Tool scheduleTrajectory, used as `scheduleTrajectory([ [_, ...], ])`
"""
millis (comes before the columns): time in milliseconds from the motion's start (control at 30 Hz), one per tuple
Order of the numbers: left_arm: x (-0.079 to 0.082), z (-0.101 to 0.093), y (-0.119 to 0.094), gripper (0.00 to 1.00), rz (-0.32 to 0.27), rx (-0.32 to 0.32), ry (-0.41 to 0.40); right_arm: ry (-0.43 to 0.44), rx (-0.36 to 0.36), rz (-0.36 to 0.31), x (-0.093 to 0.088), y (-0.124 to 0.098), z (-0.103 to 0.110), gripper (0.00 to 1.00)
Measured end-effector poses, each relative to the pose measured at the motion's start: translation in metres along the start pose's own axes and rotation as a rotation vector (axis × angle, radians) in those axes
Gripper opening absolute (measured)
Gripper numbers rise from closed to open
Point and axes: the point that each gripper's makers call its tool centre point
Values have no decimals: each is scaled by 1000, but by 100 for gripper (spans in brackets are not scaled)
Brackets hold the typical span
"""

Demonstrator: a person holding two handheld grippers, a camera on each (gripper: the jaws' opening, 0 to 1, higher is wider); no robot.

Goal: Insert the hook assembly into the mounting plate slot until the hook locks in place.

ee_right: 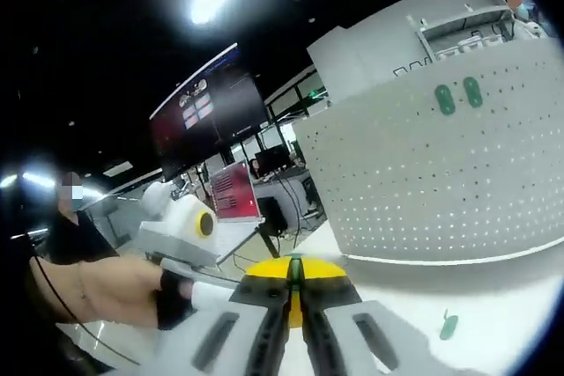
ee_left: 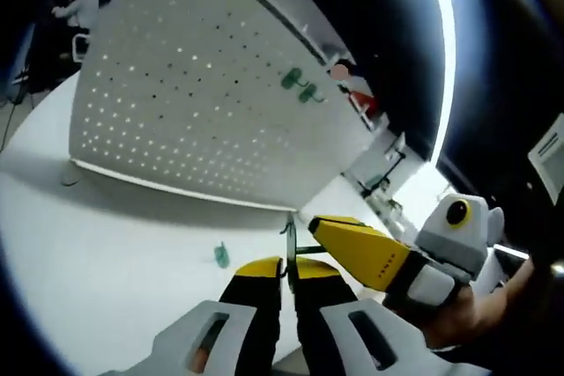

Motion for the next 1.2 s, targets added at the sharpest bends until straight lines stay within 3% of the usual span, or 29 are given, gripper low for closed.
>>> scheduleTrajectory([
  [300,1,-3,-1,1,-8,12,46,-60,-7,-8,3,-3,3,0],
  [500,0,-4,-3,1,-2,33,99,17,16,13,1,-1,3,2],
  [567,10,-6,-7,1,-29,57,174,43,19,-16,12,-5,3,6],
  [700,27,-9,-14,1,-63,109,330,7,42,-51,31,-14,8,10],
  [767,32,-12,-14,1,-88,98,353,16,63,-33,30,-13,11,10],
  [833,41,-23,-12,1,-145,52,425,41,73,-31,29,-11,12,10],
  [900,41,-28,-13,1,-159,42,422,58,66,-32,28,-10,11,10],
  [933,43,-31,-13,1,-176,39,471,60,63,-35,28,-11,11,10],
  [1067,38,-32,-13,1,-148,56,521,54,60,-45,31,-10,14,6],
  [1200,39,-28,-14,1,-145,103,590,-15,54,-39,29,-9,17,3],
])
Point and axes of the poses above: the point that each gripper's makers call its tool centre point, and the gripper's own axes: y roughly forward along the fingers, z roughly to its left, x roughly out of its top, and after that the axes turned 6 degrees about -y, right-handed
